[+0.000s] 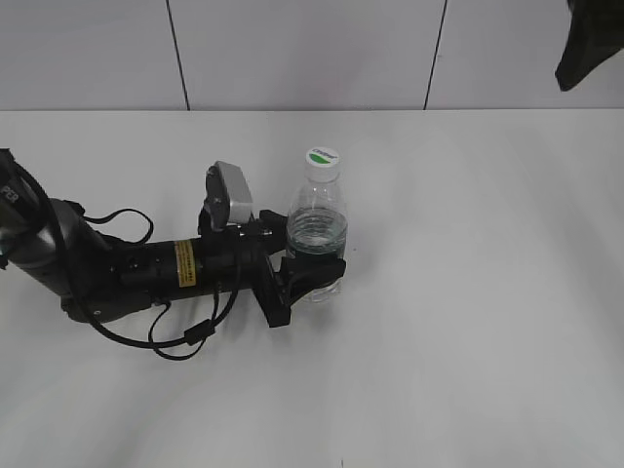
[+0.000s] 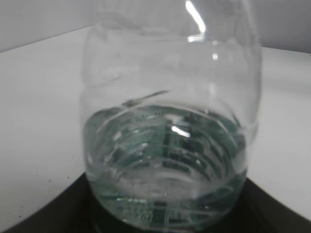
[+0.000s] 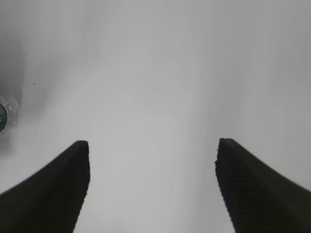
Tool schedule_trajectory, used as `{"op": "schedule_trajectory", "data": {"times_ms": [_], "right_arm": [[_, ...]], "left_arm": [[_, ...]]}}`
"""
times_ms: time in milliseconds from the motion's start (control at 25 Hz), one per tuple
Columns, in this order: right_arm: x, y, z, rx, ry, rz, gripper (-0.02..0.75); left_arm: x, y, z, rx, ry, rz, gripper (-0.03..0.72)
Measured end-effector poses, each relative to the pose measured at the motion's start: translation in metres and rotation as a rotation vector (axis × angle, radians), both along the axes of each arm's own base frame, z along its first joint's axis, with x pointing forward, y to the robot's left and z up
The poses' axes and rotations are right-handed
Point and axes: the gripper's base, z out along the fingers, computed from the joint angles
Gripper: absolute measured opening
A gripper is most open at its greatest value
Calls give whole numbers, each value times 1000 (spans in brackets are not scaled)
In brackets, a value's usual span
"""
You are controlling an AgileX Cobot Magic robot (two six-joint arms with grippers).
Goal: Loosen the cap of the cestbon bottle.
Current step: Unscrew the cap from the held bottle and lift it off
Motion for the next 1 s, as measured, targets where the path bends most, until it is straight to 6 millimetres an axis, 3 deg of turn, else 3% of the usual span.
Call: {"op": "schedule_trajectory", "data": {"times_ms": [280,520,760,1000], "right_arm": [[6,16,-16,29,56,19,606],[-9,72,-14,37,58,161,596],[-36,133,-16,48,77,304,595],[-40,169,-33,68,134,366,595]], "left_arm": [[0,0,0,0,0,1,415],[0,0,0,0,0,1,415],[0,0,0,-1,0,2,415],[0,0,0,0,1,3,415]]}}
